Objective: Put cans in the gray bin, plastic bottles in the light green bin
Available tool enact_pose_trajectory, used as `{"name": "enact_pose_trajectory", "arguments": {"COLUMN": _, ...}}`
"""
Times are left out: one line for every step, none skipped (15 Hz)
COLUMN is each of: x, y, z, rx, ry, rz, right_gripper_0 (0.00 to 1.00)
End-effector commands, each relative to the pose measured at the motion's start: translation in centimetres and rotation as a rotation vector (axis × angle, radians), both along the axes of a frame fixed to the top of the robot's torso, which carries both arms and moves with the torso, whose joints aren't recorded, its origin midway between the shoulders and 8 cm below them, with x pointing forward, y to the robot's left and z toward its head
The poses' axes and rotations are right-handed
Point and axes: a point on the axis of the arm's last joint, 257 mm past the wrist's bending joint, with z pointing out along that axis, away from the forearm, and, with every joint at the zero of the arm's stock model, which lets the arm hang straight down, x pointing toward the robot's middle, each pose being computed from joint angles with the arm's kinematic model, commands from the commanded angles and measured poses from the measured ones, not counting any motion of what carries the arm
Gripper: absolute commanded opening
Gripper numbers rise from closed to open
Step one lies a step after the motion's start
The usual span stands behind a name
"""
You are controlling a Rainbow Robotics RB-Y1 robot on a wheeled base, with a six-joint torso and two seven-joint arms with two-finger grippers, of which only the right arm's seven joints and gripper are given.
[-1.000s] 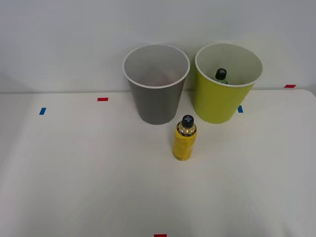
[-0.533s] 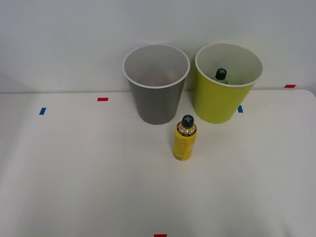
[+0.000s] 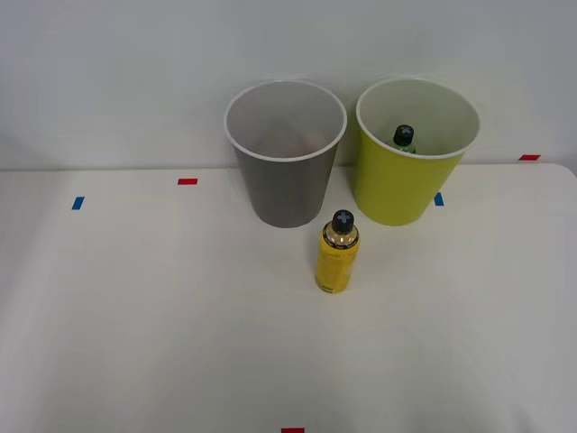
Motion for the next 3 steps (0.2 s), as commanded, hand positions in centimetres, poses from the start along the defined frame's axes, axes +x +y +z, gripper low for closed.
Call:
{"name": "enact_pose_trajectory", "arguments": {"x": 0.00, "y": 0.00, "z": 0.00, "rx": 0.000, "ry": 0.000, "rz": 0.000, "right_gripper_0": 1.00}}
{"name": "enact_pose_trajectory", "arguments": {"x": 0.00, "y": 0.00, "z": 0.00, "rx": 0.000, "ry": 0.000, "rz": 0.000, "right_gripper_0": 1.00}}
{"name": "enact_pose_trajectory", "arguments": {"x": 0.00, "y": 0.00, "z": 0.00, "rx": 0.000, "ry": 0.000, "rz": 0.000, "right_gripper_0": 1.00}}
